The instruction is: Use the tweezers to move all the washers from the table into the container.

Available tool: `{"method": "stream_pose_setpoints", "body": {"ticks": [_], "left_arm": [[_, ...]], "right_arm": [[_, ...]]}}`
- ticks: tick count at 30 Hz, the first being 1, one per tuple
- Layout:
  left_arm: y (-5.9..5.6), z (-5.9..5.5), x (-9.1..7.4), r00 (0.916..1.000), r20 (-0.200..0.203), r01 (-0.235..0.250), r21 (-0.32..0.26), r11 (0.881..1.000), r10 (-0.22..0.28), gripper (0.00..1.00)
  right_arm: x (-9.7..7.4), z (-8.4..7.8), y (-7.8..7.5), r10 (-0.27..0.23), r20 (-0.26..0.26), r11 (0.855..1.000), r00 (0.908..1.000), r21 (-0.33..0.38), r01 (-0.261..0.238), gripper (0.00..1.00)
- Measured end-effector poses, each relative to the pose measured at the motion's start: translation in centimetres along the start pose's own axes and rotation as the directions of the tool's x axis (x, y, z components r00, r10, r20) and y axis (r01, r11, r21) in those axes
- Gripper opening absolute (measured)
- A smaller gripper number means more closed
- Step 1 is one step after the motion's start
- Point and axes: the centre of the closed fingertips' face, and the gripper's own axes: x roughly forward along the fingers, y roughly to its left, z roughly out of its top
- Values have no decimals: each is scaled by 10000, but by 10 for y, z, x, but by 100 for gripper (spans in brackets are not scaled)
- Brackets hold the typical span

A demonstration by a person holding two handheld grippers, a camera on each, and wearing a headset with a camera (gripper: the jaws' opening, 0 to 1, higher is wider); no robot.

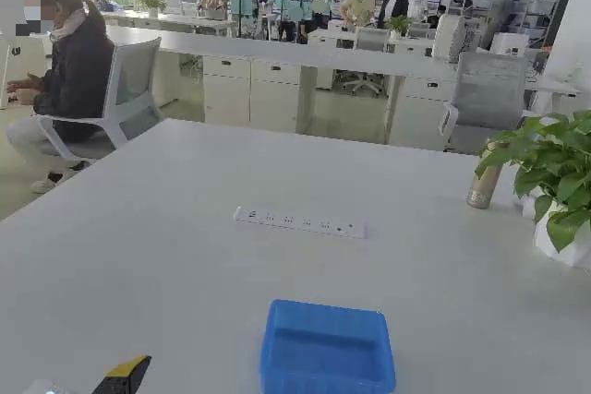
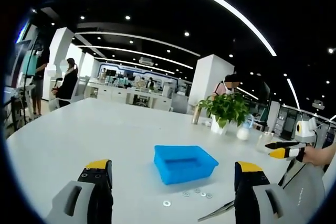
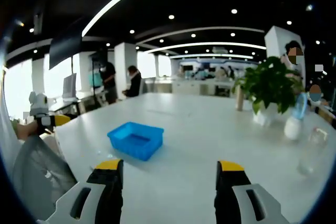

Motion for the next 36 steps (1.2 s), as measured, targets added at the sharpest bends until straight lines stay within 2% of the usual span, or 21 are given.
{"method": "stream_pose_setpoints", "body": {"ticks": [36], "left_arm": [[5,-6,0,9994,-281,-183,117,9998,187,97]], "right_arm": [[-1,-1,-2,-119,-35,9999,9999,51,119,68]]}}
